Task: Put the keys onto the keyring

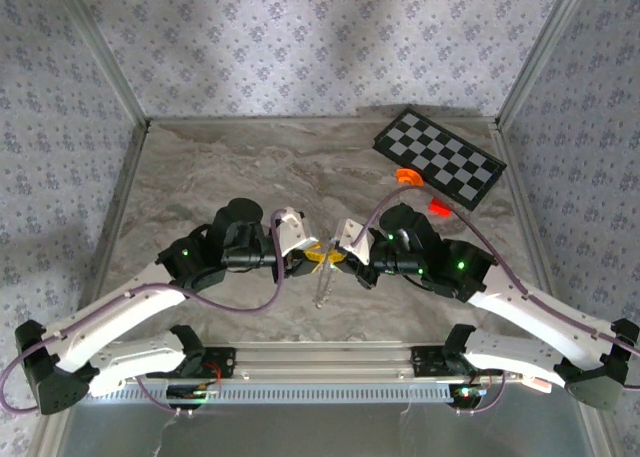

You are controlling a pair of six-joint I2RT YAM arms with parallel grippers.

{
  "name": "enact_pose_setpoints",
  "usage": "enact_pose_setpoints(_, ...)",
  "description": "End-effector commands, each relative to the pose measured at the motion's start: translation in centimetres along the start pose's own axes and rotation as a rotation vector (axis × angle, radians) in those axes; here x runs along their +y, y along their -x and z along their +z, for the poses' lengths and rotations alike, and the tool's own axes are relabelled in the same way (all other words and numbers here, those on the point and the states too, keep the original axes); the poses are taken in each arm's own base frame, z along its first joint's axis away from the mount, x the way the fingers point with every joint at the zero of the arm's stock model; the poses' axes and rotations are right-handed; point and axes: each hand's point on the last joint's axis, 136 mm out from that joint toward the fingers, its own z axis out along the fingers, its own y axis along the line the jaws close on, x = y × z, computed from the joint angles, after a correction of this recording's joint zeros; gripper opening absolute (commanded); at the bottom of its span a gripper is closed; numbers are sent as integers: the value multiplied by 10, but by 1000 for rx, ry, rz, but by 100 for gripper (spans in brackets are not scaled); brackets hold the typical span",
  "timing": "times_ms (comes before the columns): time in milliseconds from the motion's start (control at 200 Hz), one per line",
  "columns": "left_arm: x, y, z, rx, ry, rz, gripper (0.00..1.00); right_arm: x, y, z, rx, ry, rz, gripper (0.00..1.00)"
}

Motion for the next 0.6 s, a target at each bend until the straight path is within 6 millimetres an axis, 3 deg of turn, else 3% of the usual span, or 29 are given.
enact_pose_setpoints(0,-1,21,-3,-54,-17,39,28,0,22,-8,-63,10,-5,0)
enact_pose_setpoints(595,-3,21,1,-71,-31,48,8,1,17,-3,-55,18,-1,0)
